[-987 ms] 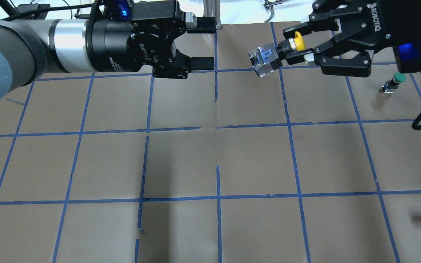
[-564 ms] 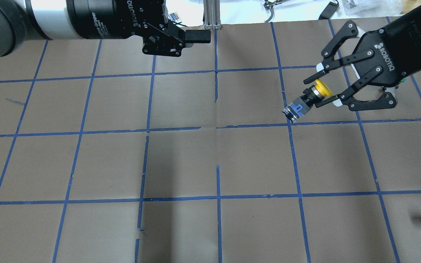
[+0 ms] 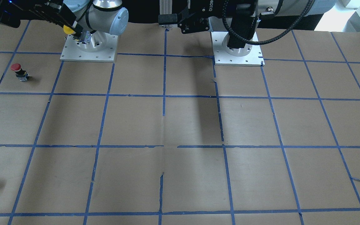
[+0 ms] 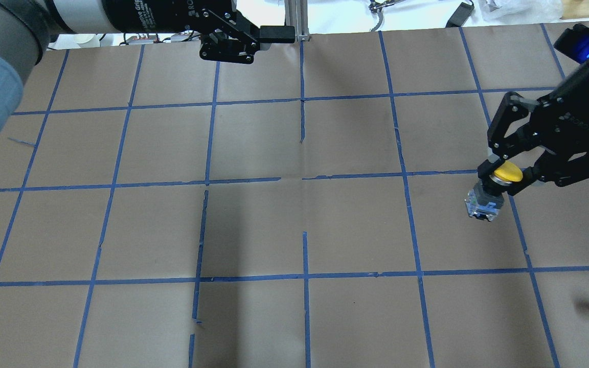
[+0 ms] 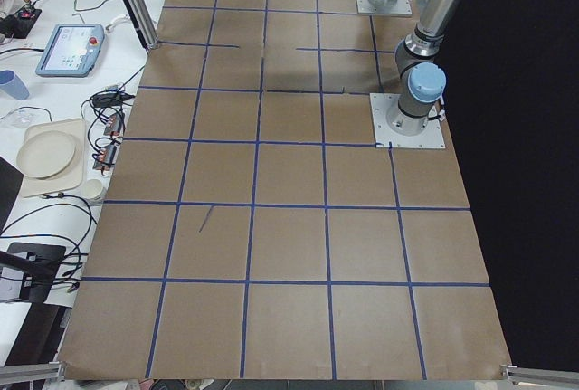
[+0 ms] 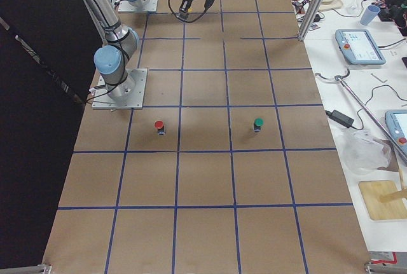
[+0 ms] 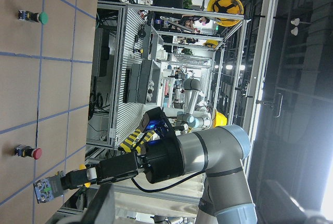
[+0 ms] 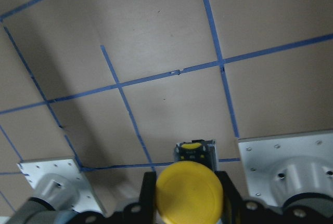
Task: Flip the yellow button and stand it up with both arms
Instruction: 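Lower the button upright with the right gripper while the left gripper withdraws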
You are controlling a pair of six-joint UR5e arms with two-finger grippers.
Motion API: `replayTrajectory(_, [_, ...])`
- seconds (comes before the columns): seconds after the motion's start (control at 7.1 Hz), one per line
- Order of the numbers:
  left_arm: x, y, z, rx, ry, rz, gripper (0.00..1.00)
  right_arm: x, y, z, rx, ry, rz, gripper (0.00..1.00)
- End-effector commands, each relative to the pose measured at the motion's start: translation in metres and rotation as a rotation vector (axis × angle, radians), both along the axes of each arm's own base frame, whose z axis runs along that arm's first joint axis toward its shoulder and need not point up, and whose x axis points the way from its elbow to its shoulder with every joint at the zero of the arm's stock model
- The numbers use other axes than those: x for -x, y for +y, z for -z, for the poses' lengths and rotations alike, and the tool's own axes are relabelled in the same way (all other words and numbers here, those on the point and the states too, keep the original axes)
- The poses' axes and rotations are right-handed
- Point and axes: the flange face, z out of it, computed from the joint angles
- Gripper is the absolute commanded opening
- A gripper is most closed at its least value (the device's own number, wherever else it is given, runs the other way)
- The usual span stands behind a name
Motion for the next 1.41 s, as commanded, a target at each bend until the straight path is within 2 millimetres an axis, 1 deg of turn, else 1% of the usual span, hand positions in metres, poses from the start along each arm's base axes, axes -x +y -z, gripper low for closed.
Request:
replayTrajectory(0.0, [-0.002, 0.002, 0.004, 0.041, -0.039, -0.002, 0.98, 0.021, -0.008, 0.017, 0.127, 0.075, -0.413, 0.12])
replayTrajectory(0.14, [-0.007, 0.001, 0.007, 0.063, -0.201, -0.007, 0.98, 0.028, -0.013, 0.038, 0.182, 0.080, -0.592, 0.12])
replayTrajectory(0.28, [-0.010, 0.007, 0.014, 0.073, -0.358, -0.004, 0.98, 0.042, -0.019, 0.052, 0.242, 0.096, -0.694, 0.12])
replayTrajectory(0.42, [-0.014, 0.010, 0.014, 0.091, -0.470, -0.004, 0.98, 0.058, -0.021, 0.065, 0.289, 0.082, -0.805, 0.12])
replayTrajectory(0.56, [-0.020, 0.008, 0.016, 0.116, -0.651, -0.004, 0.98, 0.081, -0.022, 0.077, 0.336, 0.082, -0.893, 0.12])
replayTrajectory(0.7, [-0.025, 0.009, 0.013, 0.133, -0.825, -0.004, 0.99, 0.111, -0.019, 0.096, 0.367, 0.075, -0.963, 0.12])
replayTrajectory(0.85, [-0.029, 0.009, 0.022, 0.133, -0.973, 0.012, 0.99, 0.137, -0.013, 0.112, 0.387, 0.065, -1.008, 0.12])
replayTrajectory(0.99, [-0.030, 0.011, 0.032, 0.141, -1.142, 0.037, 0.98, 0.156, -0.010, 0.117, 0.411, 0.074, -1.056, 0.12])
replayTrajectory(1.13, [-0.027, 0.013, 0.041, 0.155, -1.288, 0.069, 0.98, 0.179, -0.014, 0.135, 0.407, 0.029, -1.075, 0.12])
replayTrajectory(1.27, [-0.034, 0.013, 0.046, 0.223, -1.449, 0.146, 0.98, 0.210, -0.020, 0.159, 0.415, -0.011, -1.116, 0.12])
